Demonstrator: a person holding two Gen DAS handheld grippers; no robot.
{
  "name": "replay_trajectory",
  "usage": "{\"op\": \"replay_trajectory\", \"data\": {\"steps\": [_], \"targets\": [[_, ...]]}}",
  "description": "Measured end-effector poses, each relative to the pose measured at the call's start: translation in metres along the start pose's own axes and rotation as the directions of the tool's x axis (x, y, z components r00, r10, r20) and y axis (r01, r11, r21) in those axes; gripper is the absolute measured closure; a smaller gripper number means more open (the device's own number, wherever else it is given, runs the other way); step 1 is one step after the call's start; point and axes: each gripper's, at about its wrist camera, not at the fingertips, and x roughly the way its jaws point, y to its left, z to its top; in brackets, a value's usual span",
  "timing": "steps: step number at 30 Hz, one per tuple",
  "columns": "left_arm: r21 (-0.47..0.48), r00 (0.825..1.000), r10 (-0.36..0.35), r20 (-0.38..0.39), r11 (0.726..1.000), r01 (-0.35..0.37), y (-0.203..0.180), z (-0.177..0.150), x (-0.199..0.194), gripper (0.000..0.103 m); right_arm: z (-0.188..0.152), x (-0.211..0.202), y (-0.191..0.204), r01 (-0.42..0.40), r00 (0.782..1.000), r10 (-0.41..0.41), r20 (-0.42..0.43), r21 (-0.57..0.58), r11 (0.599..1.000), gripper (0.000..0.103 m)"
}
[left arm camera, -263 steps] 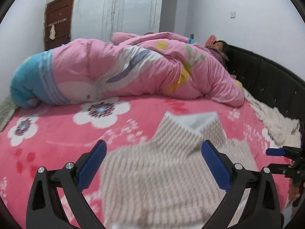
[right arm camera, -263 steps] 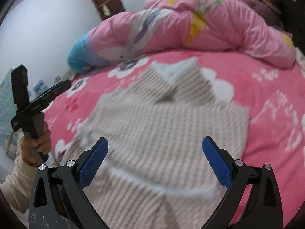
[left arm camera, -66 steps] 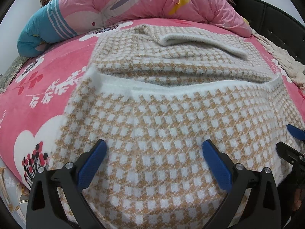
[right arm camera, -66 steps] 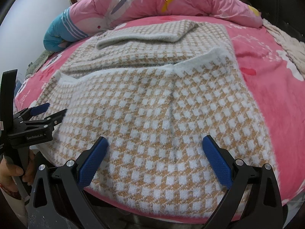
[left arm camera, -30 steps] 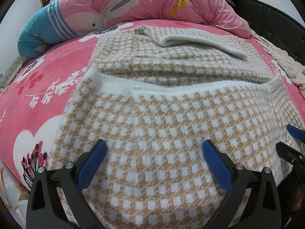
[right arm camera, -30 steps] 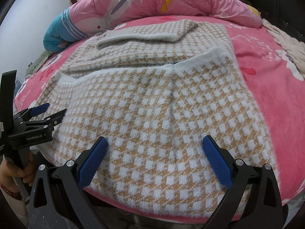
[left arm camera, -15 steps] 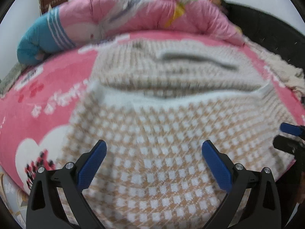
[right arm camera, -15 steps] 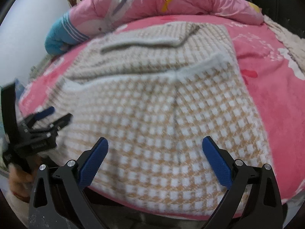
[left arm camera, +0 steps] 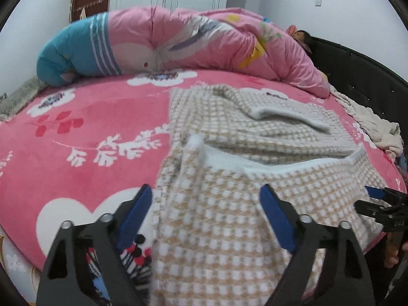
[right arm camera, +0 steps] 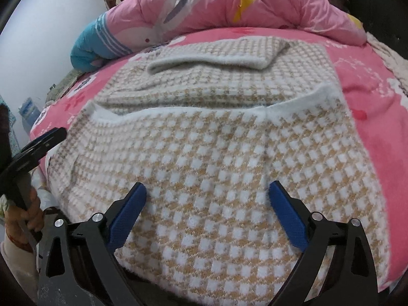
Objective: Fold large clothes
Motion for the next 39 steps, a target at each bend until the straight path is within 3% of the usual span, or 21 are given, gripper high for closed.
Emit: {"op": "replay_trajectory", "data": {"steps": [1,5,7,9,12,14,19,25,30,32,35,39], "targets": [[-0.013,1.000,-0.010,-0.016,1.000,0.010,0.003,0.001,0.005,0.037,0.000,-0.001,-0.001,-0.001,1.000,0.001,0.000,0.001,1.000,0.014],[-0.050,0.997,-0.042,-0.059,0.998,0.039,0.015,0.007,0.022,0.049,0.000,-0.001,0.000,0.004,1.000,-0.004,-0.004,-0.002,1.000,0.014],[-0.061,0.995,-0.038,-0.090,0.998,0.032,0.017,0.009,0.031,0.060,-0.001,-0.002,-0.001,0.010,1.000,-0.010,-0.006,-0.003,1.000,0.014],[-0.087,0.991,-0.088,-0.099,0.993,0.080,0.020,0.010,0.034,0.064,0.000,-0.001,0.000,0.011,1.000,-0.011,-0.007,-0.004,1.000,0.014],[-0.089,0.976,-0.212,-0.057,0.974,0.207,0.017,0.012,0.022,0.064,0.000,-0.001,0.000,0.013,1.000,-0.013,-0.007,-0.004,1.000,0.014],[-0.070,0.966,-0.254,-0.049,0.966,0.250,0.014,0.012,0.018,0.064,-0.001,-0.002,-0.001,0.012,1.000,-0.013,-0.006,-0.006,1.000,0.014],[-0.073,0.977,-0.172,-0.129,0.984,0.163,0.016,0.018,0.040,0.063,-0.001,0.000,0.000,0.009,1.000,-0.009,-0.004,-0.006,1.000,0.014],[-0.196,0.954,-0.243,-0.174,0.958,0.209,0.034,0.031,0.069,0.063,-0.001,0.000,0.000,0.011,1.000,-0.011,-0.006,-0.007,1.000,0.014],[-0.195,0.934,-0.314,-0.169,0.940,0.281,0.031,0.027,0.054,0.063,-0.001,0.000,-0.001,0.008,1.000,-0.008,-0.002,-0.007,1.000,0.014],[-0.160,0.939,-0.292,-0.181,0.951,0.265,0.024,0.023,0.050,0.063,-0.001,0.000,-0.001,0.007,1.000,-0.007,0.001,-0.007,1.000,0.014],[-0.121,0.954,-0.194,-0.227,0.978,0.170,0.019,0.017,0.052,0.063,-0.002,0.000,0.000,0.006,1.000,-0.006,0.001,-0.008,1.000,0.014],[-0.056,0.969,-0.102,-0.224,0.994,0.091,0.006,0.015,0.051,0.063,-0.002,-0.002,-0.001,0.004,1.000,-0.004,-0.001,-0.012,1.000,0.014]]}}
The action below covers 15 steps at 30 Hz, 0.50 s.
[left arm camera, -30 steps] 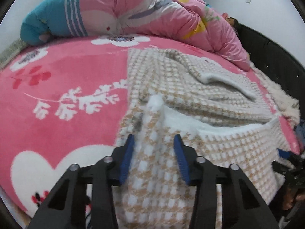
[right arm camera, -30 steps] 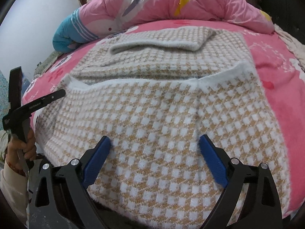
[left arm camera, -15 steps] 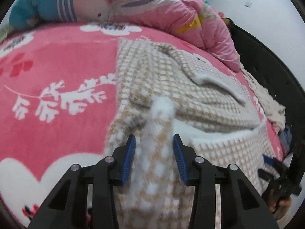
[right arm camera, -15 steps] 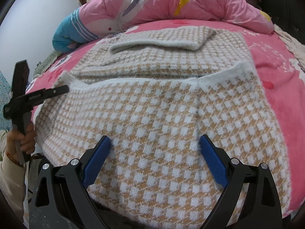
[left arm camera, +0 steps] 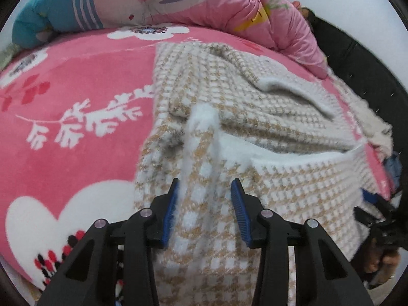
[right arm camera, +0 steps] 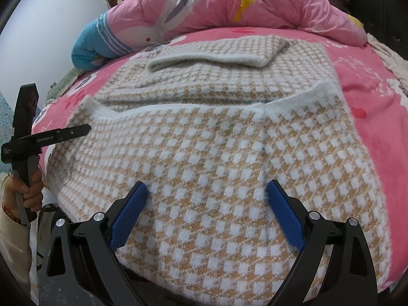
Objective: Fold large clothes
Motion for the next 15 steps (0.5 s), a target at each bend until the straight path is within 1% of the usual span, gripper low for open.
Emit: {"op": "replay_trajectory", "data": {"steps": [4,6,9,14,15], "targets": [[0.059,0.995,0.096,0.016,0.993,-0.097,-0.015,-0.004,0.001,0.063,-0.001,-0.005,0.000,-0.003,1.000,0.003,0.002,0.006,1.000,0.014],[0.072,0.992,0.122,0.023,0.990,-0.124,-0.018,-0.005,0.002,0.063,-0.003,-0.007,0.000,-0.002,1.000,0.002,0.005,0.004,1.000,0.015],[0.076,0.989,0.142,0.031,0.987,-0.144,-0.019,-0.006,0.003,0.063,-0.005,-0.012,-0.001,-0.001,1.000,0.000,0.010,0.005,1.000,0.020],[0.093,0.983,0.175,0.048,0.979,-0.179,-0.024,-0.009,0.001,0.063,-0.008,-0.028,-0.011,-0.010,0.999,0.009,0.031,0.029,1.000,0.037],[0.099,0.982,0.184,0.052,0.977,-0.189,-0.026,-0.010,0.001,0.063,-0.010,-0.035,-0.018,-0.010,0.999,0.008,0.044,0.042,0.999,0.038]]}}
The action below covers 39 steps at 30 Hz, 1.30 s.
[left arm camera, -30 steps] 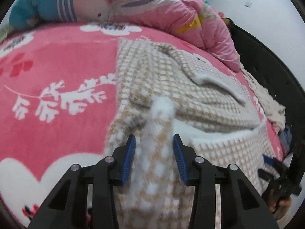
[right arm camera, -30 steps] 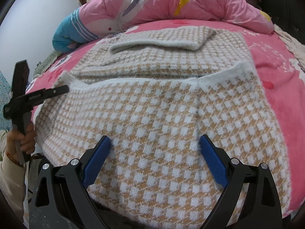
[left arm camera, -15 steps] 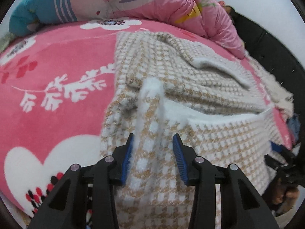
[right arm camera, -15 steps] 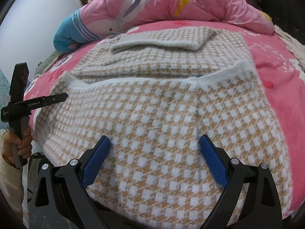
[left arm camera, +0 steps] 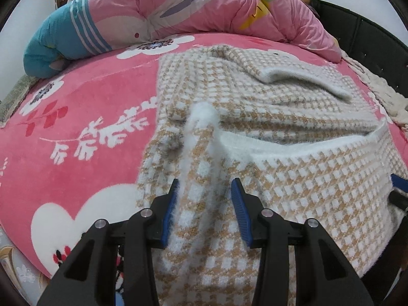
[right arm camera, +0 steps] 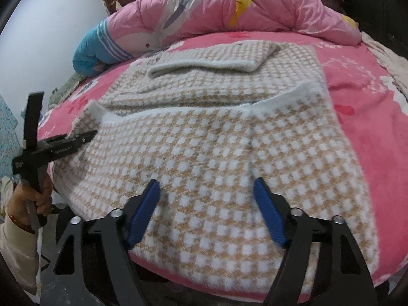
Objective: Fold large clothes
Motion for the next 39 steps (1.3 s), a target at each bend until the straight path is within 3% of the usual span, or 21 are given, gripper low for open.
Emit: {"op": "replay_trajectory", "data": {"steps": [8,14,22,33,39], "targets": [[0.031,0.999,0.046,0.019,0.998,-0.046,-0.006,-0.002,-0.001,0.063,0.011,-0.032,-0.057,0.081,0.995,-0.086,0.057,0.082,0.993,0.058],[0.031,0.999,0.047,0.021,0.998,-0.048,-0.007,-0.002,0.000,0.063,0.034,-0.027,-0.089,0.091,0.993,-0.099,0.062,0.125,0.988,0.060],[0.034,0.999,0.048,0.022,0.998,-0.049,-0.009,-0.003,0.000,0.063,0.045,0.000,-0.091,0.101,0.995,-0.103,0.012,0.083,0.991,0.062],[0.030,0.999,0.046,0.022,0.998,-0.047,-0.009,-0.003,0.000,0.063,0.039,0.003,-0.095,0.046,0.999,-0.043,-0.033,0.106,0.993,0.062],[0.031,0.999,0.045,0.021,0.998,-0.045,-0.008,-0.003,0.000,0.063,0.031,-0.017,-0.092,-0.029,0.999,0.034,-0.036,0.124,0.992,0.072]]}}
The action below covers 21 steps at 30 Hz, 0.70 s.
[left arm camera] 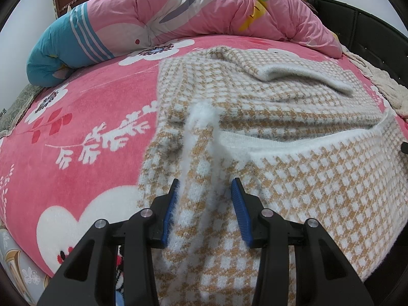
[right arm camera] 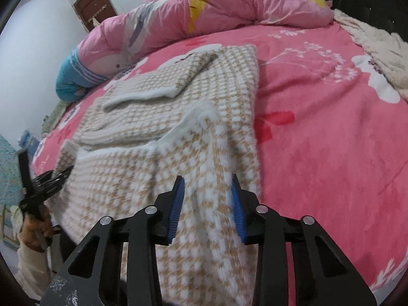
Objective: Fold large clothes
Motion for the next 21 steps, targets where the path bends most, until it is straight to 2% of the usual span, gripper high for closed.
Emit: {"op": "replay_trajectory", "data": {"steps": [4,11,15,21], "targets": [[0.001,1.000,0.000,0.000,1.000,0.000,0.001,0.001,0.000,0.063,0.002,0.002,0.000,-0.003,1.000,0.003,-0.028,0.000,1.000,0.072],[-0.008,1.000,-0.007,-0.002,1.000,0.007,0.000,0.000,0.001,0.063,0.019,0.031,-0.006,-0.031,0.997,0.033,-0.071,0.028,0.999,0.072],[-0.006,1.000,-0.007,-0.002,1.000,0.007,0.000,0.000,0.000,0.063,0.020,0.040,0.000,-0.002,0.996,0.002,-0.084,0.006,1.000,0.073],[-0.006,1.000,-0.005,-0.003,1.000,0.005,0.000,0.000,0.000,0.063,0.006,0.030,0.016,0.077,0.993,-0.083,-0.079,-0.072,0.994,0.082]]}}
